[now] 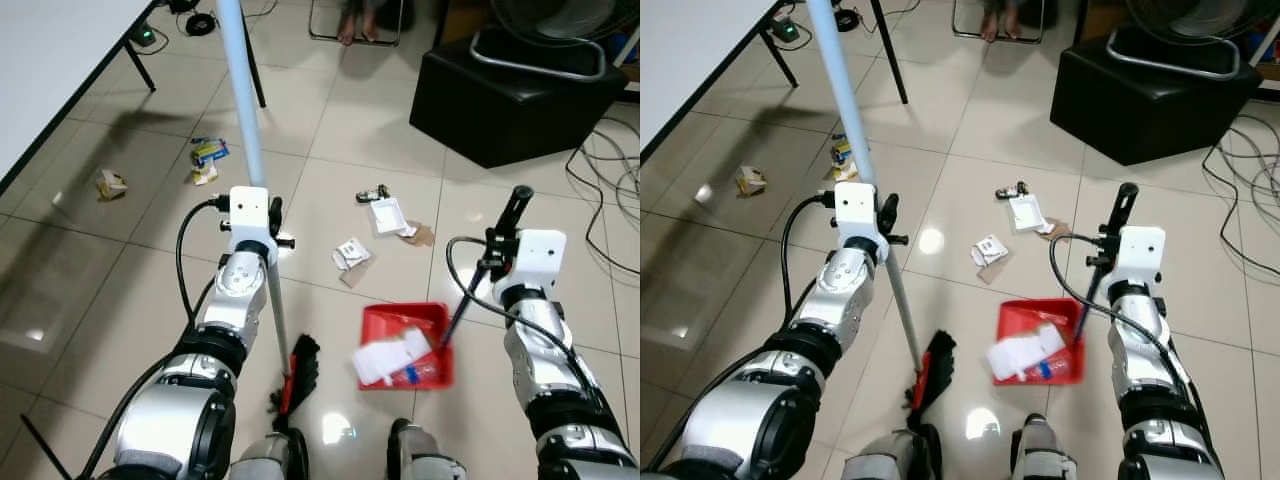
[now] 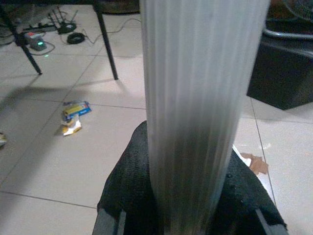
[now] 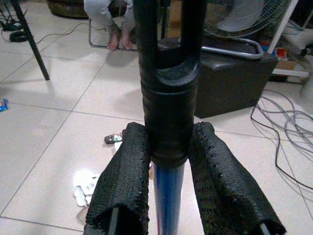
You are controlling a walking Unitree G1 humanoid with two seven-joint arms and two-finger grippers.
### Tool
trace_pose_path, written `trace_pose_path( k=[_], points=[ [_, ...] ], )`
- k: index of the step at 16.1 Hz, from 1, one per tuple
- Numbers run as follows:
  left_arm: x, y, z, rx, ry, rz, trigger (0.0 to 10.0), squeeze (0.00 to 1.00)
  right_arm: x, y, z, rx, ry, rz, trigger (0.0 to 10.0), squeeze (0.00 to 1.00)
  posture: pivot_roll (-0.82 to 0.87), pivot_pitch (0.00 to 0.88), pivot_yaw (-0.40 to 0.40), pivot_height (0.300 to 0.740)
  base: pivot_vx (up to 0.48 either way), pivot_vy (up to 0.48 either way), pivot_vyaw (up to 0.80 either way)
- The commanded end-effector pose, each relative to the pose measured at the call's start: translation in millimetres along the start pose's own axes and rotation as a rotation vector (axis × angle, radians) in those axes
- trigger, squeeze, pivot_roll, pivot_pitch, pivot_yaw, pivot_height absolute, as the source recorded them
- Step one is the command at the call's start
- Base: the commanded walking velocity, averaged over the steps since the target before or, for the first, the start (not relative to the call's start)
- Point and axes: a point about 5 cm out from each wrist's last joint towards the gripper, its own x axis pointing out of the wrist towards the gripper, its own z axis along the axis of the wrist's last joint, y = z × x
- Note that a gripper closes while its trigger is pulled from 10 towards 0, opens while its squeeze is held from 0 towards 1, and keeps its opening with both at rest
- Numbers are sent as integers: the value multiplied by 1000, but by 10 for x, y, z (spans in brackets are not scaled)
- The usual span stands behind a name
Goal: Sweep floor
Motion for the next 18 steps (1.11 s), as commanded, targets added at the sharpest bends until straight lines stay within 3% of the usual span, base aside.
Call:
trace_pose_path(
  k=[1,18],
  points=[
    [-39,28,-107,-2,40,6,10000,0,-9,47,0,9,-15,13,10000,0,-95,235,93,740,277,0,0],
    [-25,30,-63,2,12,-13,10000,0,-22,99,-23,21,-20,17,10000,0,-89,244,107,740,0,0,0]
  ],
)
